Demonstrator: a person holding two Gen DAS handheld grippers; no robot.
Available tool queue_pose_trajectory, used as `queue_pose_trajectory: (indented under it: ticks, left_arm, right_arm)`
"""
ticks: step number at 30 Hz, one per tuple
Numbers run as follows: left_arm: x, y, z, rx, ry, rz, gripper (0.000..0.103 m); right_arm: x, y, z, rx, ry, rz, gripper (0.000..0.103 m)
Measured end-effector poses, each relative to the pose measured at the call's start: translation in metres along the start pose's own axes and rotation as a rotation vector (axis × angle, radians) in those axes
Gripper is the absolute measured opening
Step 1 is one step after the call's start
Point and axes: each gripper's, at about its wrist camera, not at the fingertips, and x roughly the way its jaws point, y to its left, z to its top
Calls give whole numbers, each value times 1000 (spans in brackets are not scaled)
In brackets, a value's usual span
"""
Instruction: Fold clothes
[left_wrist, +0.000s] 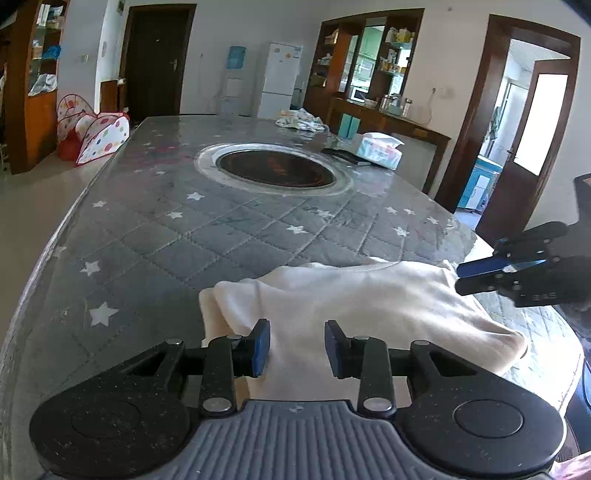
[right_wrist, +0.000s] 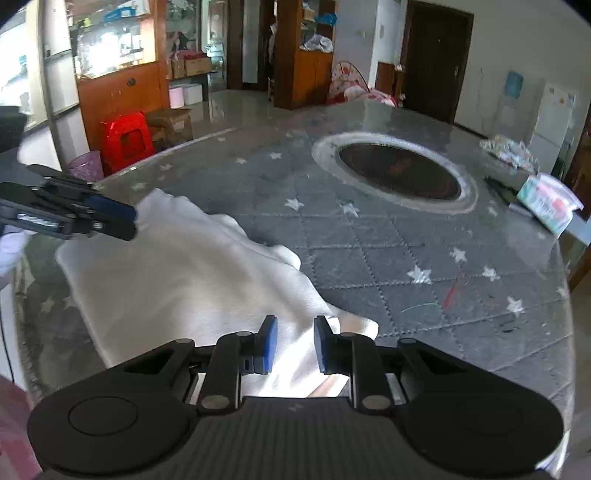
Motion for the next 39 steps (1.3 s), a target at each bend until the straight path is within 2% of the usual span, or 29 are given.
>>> queue_pose_trajectory:
  ticks: [4,8,13,16,20,23,28,32,35,39]
  left_arm:
    - [3,8,-5,-14,19,16,35]
    - [0,12,-7,-25,11,23,35]
    - [-4,17,-12,-40,6,58,35]
    - [-7,21,-15,-44,7,80,38]
    - [-18,25,-15,-57,-5,95,37]
    - [-33,27,-17,-74,-22,77,39]
    - [-44,19,-29,-33,-5,72,41]
    - [-41,16,-39,-16,24,90,41]
    - [-44,17,-40,-20,19,92,43]
    - [-51,23,-36,-45,8,93,44]
  right_arm:
    - [13,-12,-6,55,11,8,20]
    - [4,-7,-4,37,2,-9,21]
    - [-12,14,0,-6,-30,36,23]
    - [-13,29,-1,-44,-25,73,31]
    - [-10,44,-5,-88,3,73,31]
    - [-19,52,-2,-101,-22,90,31]
    - [-24,75,4,-148,-47,146,32]
    - [-12,92,0,-175,-14,182,32]
    - [-6,100,-4,-215,19,175,32]
    - [-14,105,4,-240,3,178,32]
